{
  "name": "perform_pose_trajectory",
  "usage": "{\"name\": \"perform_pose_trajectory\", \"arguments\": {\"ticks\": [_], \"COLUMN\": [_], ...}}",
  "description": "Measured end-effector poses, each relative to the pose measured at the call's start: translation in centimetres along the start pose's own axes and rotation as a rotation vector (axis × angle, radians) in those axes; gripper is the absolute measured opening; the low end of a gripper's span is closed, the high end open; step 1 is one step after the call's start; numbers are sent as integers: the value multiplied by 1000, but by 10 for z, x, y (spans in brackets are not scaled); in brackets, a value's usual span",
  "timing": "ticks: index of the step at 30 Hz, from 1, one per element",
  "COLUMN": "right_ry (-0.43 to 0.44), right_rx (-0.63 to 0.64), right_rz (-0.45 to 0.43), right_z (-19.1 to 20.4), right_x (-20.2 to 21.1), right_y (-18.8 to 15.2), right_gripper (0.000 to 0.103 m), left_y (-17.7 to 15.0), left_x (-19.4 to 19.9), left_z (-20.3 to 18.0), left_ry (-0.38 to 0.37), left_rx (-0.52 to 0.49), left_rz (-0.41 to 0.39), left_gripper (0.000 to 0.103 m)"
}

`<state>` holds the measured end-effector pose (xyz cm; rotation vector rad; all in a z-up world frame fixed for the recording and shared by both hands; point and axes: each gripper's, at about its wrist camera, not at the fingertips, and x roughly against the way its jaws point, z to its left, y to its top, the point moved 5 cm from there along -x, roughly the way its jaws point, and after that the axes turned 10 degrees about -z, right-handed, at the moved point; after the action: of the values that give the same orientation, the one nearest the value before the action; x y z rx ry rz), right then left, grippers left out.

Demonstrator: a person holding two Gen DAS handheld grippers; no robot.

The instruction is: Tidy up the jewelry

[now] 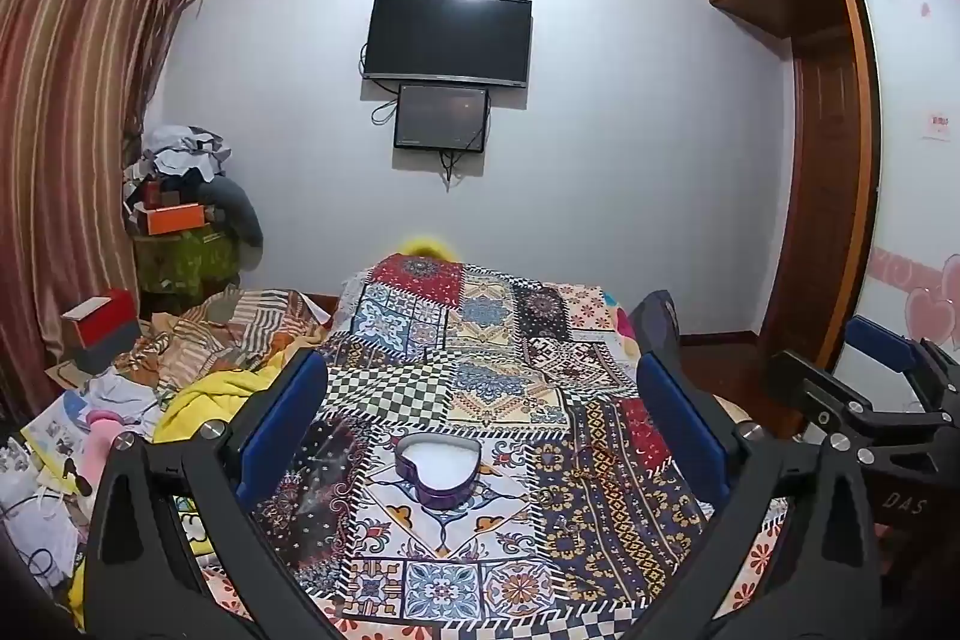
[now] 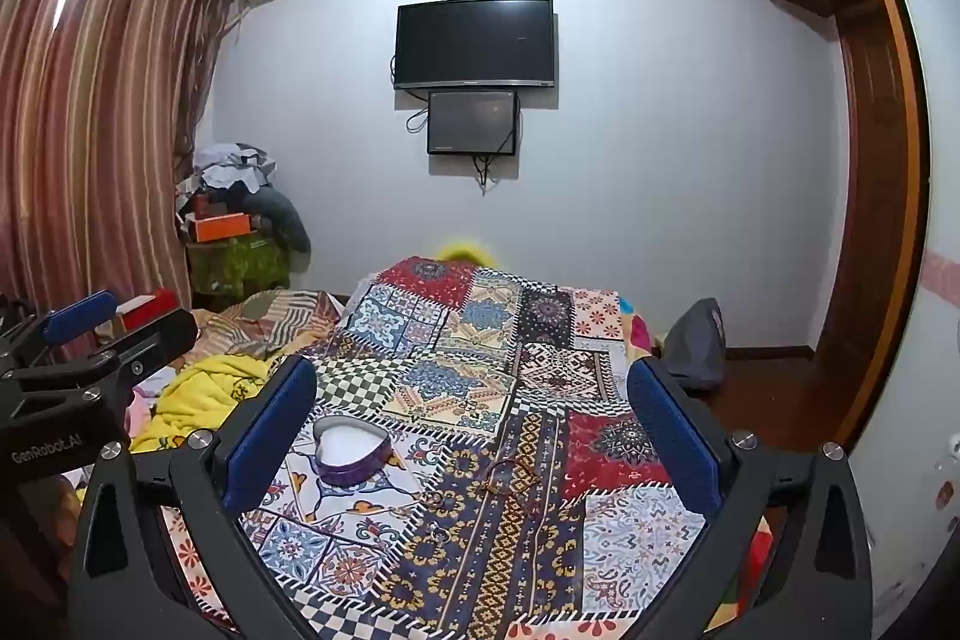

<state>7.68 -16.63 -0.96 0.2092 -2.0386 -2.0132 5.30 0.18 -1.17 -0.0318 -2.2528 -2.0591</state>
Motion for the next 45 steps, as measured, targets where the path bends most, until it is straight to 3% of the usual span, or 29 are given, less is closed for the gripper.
{"name": "perform_pose_trajectory", "arguments": {"ticks": [45], "right_ry": [-3], "right_rx": [-11], "right_rz": [-2], "right_z": [0], "right_x": [-2], "right_y": [2], "right_gripper": [103], "left_y": [-2], "left_x": [8], "left_z": [8], "left_ry": [30], "left_rx": [22], "left_rz": [-17], "left_gripper": [103]}}
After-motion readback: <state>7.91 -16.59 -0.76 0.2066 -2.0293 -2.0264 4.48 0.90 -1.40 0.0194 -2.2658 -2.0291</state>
